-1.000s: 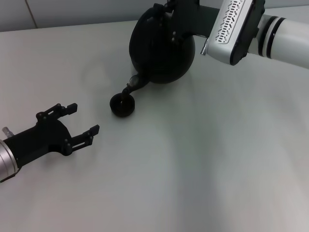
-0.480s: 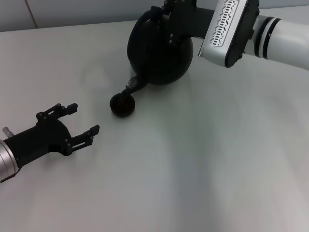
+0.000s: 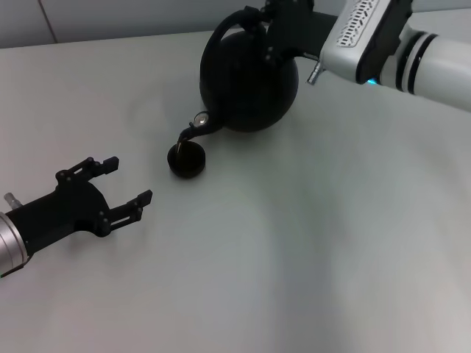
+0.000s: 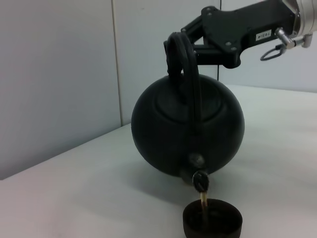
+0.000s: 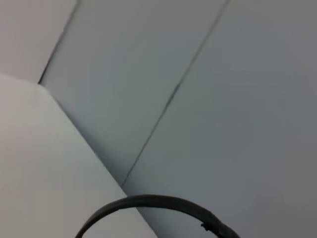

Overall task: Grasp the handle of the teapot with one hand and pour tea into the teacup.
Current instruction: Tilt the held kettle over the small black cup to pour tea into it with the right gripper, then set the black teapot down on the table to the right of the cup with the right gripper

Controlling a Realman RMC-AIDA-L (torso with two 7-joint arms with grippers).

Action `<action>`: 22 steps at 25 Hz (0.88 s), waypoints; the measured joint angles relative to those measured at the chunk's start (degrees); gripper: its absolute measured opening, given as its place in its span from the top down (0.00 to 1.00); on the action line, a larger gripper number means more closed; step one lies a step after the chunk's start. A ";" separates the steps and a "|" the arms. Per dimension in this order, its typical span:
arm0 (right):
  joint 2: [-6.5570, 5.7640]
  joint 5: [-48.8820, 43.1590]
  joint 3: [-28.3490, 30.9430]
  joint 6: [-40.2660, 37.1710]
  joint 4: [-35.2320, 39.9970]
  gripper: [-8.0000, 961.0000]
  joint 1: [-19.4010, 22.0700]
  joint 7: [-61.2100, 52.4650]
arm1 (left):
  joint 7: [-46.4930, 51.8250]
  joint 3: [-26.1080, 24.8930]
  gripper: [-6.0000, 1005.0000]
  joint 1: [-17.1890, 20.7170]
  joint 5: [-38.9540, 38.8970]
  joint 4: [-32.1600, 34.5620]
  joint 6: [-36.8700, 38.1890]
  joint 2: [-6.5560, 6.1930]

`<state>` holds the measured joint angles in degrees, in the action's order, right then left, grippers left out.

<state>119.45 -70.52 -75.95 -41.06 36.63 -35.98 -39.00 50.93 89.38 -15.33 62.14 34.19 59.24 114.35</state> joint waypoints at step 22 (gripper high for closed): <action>-0.07 23.62 3.79 -6.12 -7.55 0.90 7.71 -0.16 | -0.62 -1.85 0.19 1.10 0.00 0.62 0.47 0.08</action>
<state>119.38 -46.90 -72.16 -47.18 29.08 -28.27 -39.16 50.31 87.54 -14.24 62.13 34.81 59.71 114.43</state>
